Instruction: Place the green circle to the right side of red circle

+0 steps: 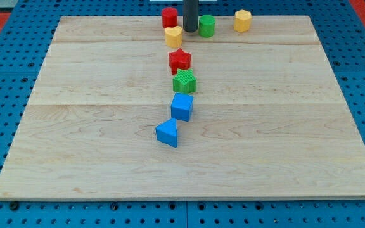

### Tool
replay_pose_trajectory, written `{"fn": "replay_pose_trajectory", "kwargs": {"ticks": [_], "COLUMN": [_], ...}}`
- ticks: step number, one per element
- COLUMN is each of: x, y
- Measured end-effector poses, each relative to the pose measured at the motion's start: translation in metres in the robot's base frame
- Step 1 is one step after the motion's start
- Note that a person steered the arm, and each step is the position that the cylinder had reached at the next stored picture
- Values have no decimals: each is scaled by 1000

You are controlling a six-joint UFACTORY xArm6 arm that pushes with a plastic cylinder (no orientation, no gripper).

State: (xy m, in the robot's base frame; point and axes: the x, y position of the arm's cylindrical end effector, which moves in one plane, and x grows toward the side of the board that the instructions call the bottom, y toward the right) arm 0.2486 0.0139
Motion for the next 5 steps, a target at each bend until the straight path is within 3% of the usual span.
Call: {"fn": "replay_pose_trajectory", "kwargs": {"ticks": [1, 4, 5], "x": [19, -16, 23], "y": [17, 38, 38]}}
